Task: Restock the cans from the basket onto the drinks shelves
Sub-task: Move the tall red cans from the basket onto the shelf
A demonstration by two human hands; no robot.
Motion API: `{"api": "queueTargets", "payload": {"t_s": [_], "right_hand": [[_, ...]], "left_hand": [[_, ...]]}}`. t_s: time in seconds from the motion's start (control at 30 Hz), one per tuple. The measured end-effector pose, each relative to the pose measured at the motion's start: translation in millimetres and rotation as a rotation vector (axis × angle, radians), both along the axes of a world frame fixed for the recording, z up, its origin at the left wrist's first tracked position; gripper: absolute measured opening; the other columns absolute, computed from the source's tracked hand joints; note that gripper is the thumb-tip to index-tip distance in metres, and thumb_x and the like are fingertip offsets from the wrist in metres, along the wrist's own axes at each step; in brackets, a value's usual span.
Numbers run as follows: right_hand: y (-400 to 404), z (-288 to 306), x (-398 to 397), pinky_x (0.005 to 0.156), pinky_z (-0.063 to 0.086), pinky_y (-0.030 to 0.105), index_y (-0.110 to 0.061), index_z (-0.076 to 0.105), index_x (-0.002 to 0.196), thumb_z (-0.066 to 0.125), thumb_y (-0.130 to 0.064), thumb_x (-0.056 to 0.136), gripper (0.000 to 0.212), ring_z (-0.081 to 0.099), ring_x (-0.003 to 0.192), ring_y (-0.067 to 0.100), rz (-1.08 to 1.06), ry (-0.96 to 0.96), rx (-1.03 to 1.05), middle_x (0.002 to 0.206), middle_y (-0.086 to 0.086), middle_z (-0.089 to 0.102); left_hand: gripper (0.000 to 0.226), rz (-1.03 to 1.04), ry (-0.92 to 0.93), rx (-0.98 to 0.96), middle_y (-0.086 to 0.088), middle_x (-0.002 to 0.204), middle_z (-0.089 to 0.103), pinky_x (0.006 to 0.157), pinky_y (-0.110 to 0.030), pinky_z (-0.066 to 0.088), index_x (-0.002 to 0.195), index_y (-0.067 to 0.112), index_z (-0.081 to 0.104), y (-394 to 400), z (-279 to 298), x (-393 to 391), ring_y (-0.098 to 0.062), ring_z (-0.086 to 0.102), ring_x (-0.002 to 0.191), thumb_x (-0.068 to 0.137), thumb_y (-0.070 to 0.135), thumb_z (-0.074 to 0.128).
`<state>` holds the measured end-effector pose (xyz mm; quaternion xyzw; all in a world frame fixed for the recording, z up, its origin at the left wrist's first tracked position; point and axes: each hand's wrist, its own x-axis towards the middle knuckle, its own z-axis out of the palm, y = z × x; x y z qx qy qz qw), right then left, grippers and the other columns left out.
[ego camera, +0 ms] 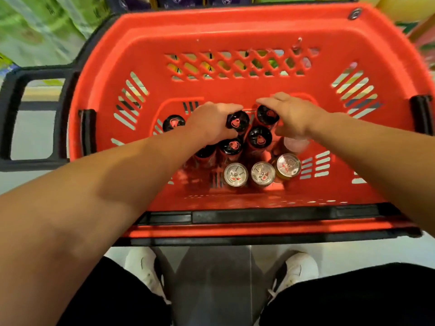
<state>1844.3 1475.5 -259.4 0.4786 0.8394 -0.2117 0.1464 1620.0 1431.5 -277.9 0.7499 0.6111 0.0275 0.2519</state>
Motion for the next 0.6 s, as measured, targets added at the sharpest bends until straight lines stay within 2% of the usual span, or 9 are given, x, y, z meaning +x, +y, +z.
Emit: {"api": "queueTargets", "payload": {"t_s": [0.17, 0.27, 0.37, 0.47, 0.53, 0.6], "right_hand": [[3.8, -8.2, -5.6, 0.098, 0.047, 0.047, -0.031, 0.027, 0.150, 0.071, -0.016, 0.082, 0.082, 0.052, 0.122, 0.031, 0.021, 0.059, 0.017, 0.137, 0.006, 0.047], [9.2, -8.2, -3.6, 0.092, 0.051, 0.046, -0.028, 0.036, 0.145, 0.075, -0.020, 0.081, 0.075, 0.058, 0.115, 0.032, 0.051, 0.045, 0.086, 0.132, 0.006, 0.054], [12.3, -11.2, 2.4, 0.081, 0.053, 0.043, -0.024, 0.050, 0.125, 0.083, -0.027, 0.072, 0.063, 0.063, 0.102, 0.033, 0.005, 0.058, 0.111, 0.116, 0.007, 0.062], [11.6, -14.7, 5.2, 0.068, 0.050, 0.035, -0.023, 0.049, 0.105, 0.086, -0.029, 0.067, 0.053, 0.065, 0.087, 0.031, -0.072, 0.063, 0.122, 0.099, 0.005, 0.064], [9.8, -16.9, 5.6, 0.065, 0.051, 0.035, -0.023, 0.047, 0.105, 0.086, -0.028, 0.068, 0.053, 0.066, 0.083, 0.031, -0.084, 0.052, 0.132, 0.095, 0.006, 0.064], [8.2, -17.9, 5.4, 0.065, 0.055, 0.039, -0.023, 0.046, 0.106, 0.085, -0.029, 0.068, 0.055, 0.066, 0.080, 0.030, -0.092, 0.042, 0.141, 0.093, 0.006, 0.064]], "left_hand": [[0.076, 0.018, -0.020, -0.044, 0.005, 0.142, 0.054, 0.105, -0.044, 0.042, 0.144, 0.035, 0.044, 9.1, -2.1, 1.4, -0.024, 0.050, 0.130, 0.076, 0.047, 0.074], [0.074, 0.042, -0.090, -0.094, 0.000, 0.139, 0.057, 0.106, -0.034, 0.041, 0.142, 0.032, 0.048, 13.6, -2.1, -1.6, -0.021, 0.051, 0.130, 0.076, 0.046, 0.076], [0.065, 0.022, -0.096, -0.085, -0.003, 0.138, 0.058, 0.104, -0.027, 0.036, 0.142, 0.028, 0.050, 15.0, 0.9, -2.4, -0.020, 0.051, 0.130, 0.083, 0.038, 0.073], [0.058, 0.015, -0.037, -0.032, -0.003, 0.136, 0.059, 0.107, -0.037, 0.039, 0.142, 0.030, 0.048, 13.1, 2.5, 1.1, -0.028, 0.051, 0.128, 0.088, 0.041, 0.065], [0.063, 0.019, 0.029, -0.048, -0.003, 0.137, 0.058, 0.105, -0.044, 0.042, 0.143, 0.034, 0.045, 11.0, 6.2, 7.1, -0.031, 0.048, 0.129, 0.085, 0.053, 0.063], [0.074, 0.001, 0.135, -0.071, -0.004, 0.138, 0.057, 0.102, -0.045, 0.043, 0.145, 0.036, 0.041, 9.9, 11.9, 14.4, -0.032, 0.048, 0.129, 0.079, 0.062, 0.064]]}}
